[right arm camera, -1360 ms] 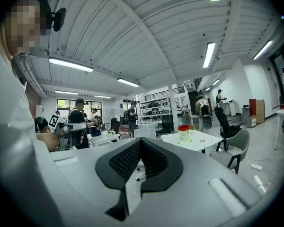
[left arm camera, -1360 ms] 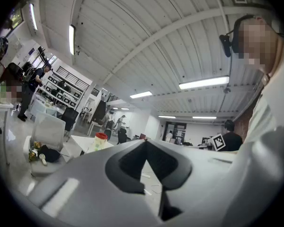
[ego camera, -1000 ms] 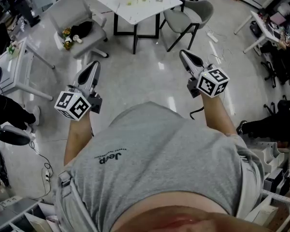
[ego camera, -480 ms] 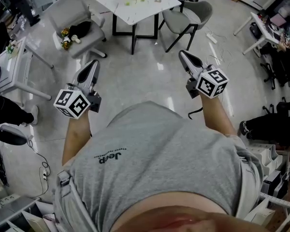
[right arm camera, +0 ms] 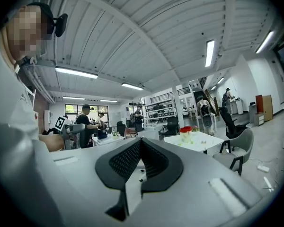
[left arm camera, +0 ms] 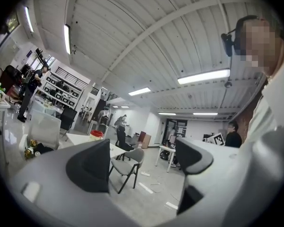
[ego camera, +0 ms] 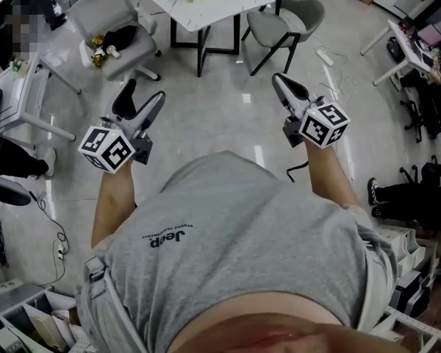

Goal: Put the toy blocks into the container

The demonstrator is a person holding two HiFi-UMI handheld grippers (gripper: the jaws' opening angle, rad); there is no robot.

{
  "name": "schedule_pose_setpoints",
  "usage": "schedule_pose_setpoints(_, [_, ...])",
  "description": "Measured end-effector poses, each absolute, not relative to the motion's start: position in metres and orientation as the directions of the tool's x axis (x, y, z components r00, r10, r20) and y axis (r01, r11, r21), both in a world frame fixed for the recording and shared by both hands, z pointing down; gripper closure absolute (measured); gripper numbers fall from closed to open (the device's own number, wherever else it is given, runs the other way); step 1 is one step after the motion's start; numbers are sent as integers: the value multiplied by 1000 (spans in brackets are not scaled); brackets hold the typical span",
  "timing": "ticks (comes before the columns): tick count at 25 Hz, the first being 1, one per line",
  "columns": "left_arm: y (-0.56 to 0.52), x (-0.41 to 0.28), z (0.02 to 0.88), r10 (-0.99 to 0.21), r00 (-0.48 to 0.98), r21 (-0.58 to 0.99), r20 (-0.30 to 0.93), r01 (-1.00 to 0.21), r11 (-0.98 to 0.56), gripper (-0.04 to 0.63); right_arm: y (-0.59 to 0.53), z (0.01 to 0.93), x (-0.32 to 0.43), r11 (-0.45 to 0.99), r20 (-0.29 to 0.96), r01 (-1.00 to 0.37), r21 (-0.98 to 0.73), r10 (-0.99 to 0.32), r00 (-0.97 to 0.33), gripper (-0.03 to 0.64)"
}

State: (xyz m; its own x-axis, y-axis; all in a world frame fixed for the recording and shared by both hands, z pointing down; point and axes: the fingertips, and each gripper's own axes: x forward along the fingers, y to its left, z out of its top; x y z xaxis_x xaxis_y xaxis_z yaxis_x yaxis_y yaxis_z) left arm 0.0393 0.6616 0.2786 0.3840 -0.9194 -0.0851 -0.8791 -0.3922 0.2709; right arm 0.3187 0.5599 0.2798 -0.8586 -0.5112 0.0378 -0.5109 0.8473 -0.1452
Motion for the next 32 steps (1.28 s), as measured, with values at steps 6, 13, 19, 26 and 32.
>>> schedule_pose_setpoints(6, [655,59,282,-927,370,270,-66,-888,-373,135,543,281,328,864,20,-483,-144,-486,-874,614])
schedule_pose_setpoints(13, [626,35,289,-929,366,284,-52,-886,-365,135,508,285,304,860,25,-487,-149,-489,-872,614])
schedule_pose_setpoints(19, [556,-20,302,-907,416,296,-72,-859,-418,135,451,291,253,840,31,-528,-124,-529,-848,614])
schedule_pose_setpoints(26, [430,-112,289,-866,493,281,-85,-822,-495,135,350,278,162,803,9,-584,-121,-587,-809,614])
schedule_pose_setpoints(32, [338,-187,274,-830,554,274,-66,-789,-549,135,269,273,86,759,7,-635,-148,-641,-768,614])
